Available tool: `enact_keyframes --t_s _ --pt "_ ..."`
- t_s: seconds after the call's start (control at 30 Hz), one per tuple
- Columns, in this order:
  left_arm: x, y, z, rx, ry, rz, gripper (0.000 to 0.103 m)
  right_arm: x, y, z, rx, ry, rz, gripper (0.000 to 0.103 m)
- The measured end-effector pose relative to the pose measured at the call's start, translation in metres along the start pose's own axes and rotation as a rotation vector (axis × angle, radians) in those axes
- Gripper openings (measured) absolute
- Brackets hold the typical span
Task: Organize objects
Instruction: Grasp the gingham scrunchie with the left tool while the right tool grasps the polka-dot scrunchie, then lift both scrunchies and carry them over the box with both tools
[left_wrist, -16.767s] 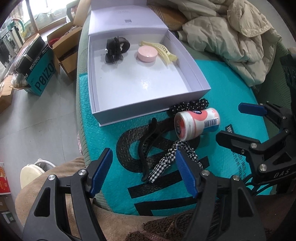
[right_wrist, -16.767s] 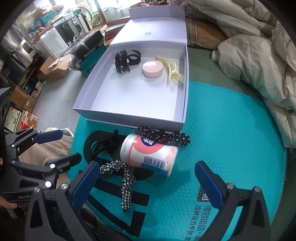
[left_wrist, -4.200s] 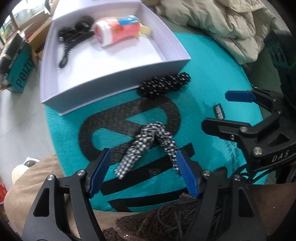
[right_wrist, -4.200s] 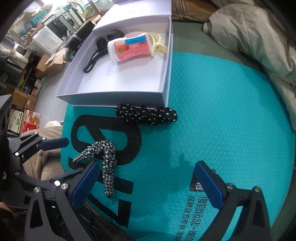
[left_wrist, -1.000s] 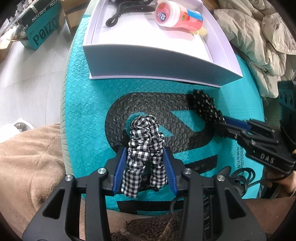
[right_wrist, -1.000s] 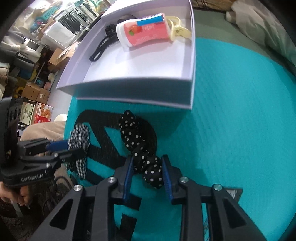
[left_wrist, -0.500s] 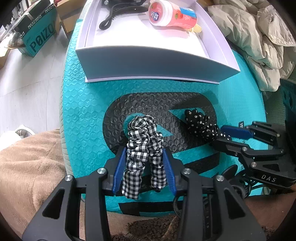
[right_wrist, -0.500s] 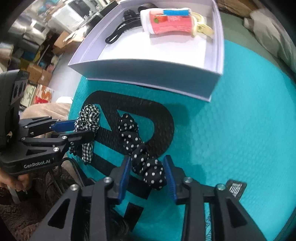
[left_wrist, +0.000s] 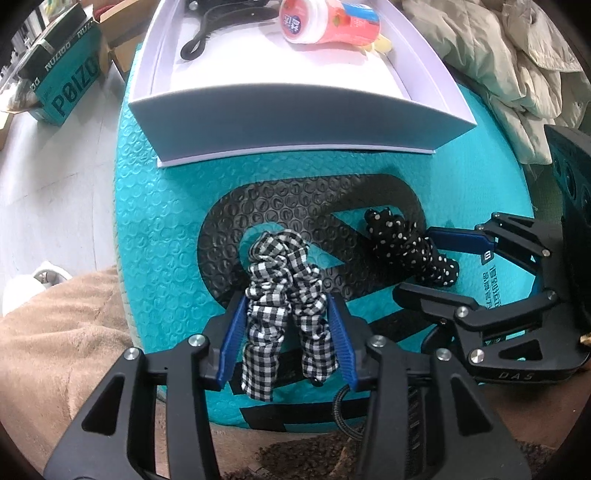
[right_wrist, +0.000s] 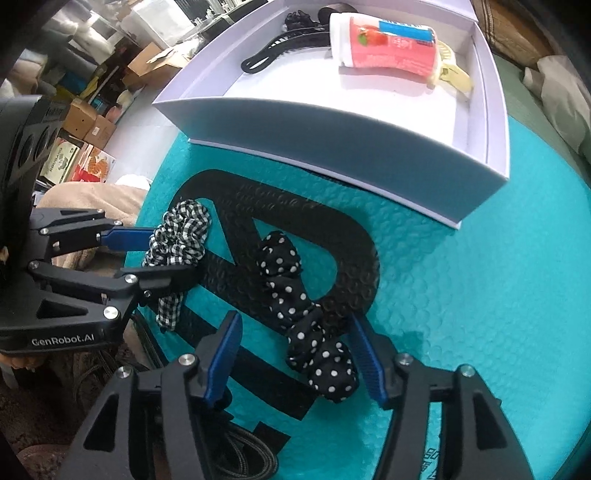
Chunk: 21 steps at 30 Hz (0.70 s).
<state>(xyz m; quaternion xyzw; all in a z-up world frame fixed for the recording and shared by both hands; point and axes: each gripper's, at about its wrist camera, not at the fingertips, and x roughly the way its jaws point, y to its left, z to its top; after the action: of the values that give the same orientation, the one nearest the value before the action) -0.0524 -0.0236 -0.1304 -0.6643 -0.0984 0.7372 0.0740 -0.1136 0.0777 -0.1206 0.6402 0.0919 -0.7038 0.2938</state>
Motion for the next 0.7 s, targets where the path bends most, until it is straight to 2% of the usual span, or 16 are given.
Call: enact_keyframes --t_s 0.1,0.17,0.23,0.33,0.43,0.5,0.7 --pt "0.000 -0.004 0.003 0.000 -0.003 0.002 0.042 0.001 0.001 -0.003 -0.007 -0.011 -0.007 0.062" --pt "-0.001 -0.005 0.003 0.003 -0.005 0.011 0.040 0.000 0.001 -0.004 -0.004 -0.019 -0.010 0.057" --pt "-0.001 -0.008 0.003 0.023 -0.003 0.025 0.038 -0.001 0.002 -0.006 -0.028 -0.021 -0.049 0.040" --pt "-0.001 -0.011 0.002 0.047 -0.001 0.038 0.032 -0.003 -0.002 -0.008 -0.021 -0.032 -0.086 0.022" --pt "0.000 -0.007 0.002 0.021 0.006 0.024 0.026 -0.005 -0.010 -0.008 0.029 -0.023 -0.045 0.019" --pt "-0.001 -0.007 0.001 -0.006 0.020 -0.024 0.025 -0.007 -0.015 -0.008 0.056 -0.015 -0.018 0.018" --pt "-0.006 -0.014 0.001 0.004 0.018 -0.015 0.025 -0.010 -0.013 -0.014 0.065 0.007 -0.006 0.017"
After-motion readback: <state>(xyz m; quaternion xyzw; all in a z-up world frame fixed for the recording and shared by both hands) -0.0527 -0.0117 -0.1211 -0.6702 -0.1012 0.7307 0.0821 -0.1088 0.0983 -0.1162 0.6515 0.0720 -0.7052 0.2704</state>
